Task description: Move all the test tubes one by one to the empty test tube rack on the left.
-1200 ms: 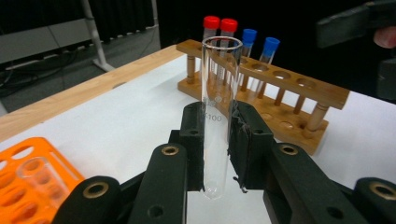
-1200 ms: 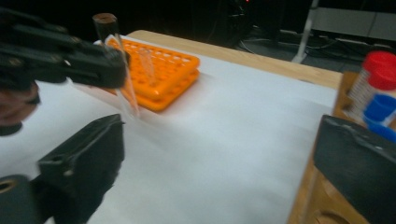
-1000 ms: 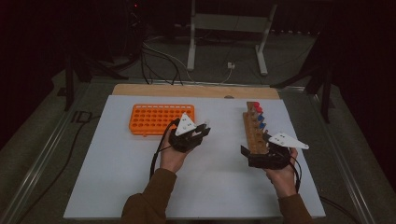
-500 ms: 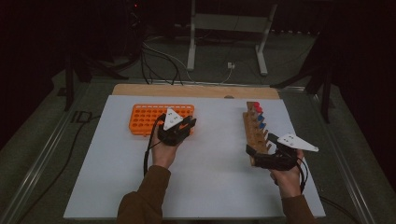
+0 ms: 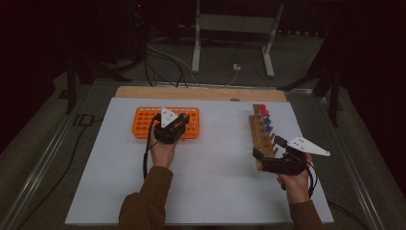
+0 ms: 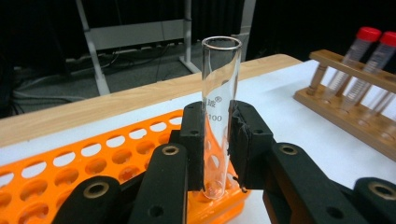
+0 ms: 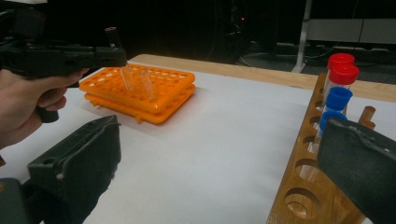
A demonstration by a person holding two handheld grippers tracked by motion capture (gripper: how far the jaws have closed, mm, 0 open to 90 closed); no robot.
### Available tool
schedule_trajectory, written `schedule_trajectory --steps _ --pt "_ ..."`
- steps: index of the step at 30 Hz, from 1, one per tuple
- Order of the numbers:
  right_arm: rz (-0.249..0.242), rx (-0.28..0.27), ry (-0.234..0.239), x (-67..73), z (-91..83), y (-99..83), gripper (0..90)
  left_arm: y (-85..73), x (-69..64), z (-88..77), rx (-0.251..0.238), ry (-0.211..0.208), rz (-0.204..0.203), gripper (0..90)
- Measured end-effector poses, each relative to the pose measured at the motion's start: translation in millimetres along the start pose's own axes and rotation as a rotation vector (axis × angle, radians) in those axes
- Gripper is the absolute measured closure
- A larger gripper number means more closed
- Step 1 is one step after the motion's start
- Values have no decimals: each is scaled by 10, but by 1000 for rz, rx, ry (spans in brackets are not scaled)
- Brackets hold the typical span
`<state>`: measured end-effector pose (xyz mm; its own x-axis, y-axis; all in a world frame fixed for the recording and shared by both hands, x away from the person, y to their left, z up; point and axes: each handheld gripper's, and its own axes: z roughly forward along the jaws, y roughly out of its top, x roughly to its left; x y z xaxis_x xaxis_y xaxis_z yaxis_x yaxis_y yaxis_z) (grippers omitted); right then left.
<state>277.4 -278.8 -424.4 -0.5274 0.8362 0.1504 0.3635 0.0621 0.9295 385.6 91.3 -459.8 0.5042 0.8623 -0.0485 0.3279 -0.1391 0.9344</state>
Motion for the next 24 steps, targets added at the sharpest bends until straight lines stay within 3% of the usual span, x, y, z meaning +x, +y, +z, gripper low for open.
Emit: schedule_trajectory --steps 9,14,20,24 --pt "26 -5 23 -61 -5 -24 1 -115 42 206 57 11 -21 768" --pt "20 -3 27 -47 6 -32 1 -193 -10 293 138 25 28 770" --pt "23 4 20 -55 8 -54 1 -243 16 306 180 8 11 772" --pt "24 7 20 -57 0 -63 1 -259 -6 321 219 12 48 772"
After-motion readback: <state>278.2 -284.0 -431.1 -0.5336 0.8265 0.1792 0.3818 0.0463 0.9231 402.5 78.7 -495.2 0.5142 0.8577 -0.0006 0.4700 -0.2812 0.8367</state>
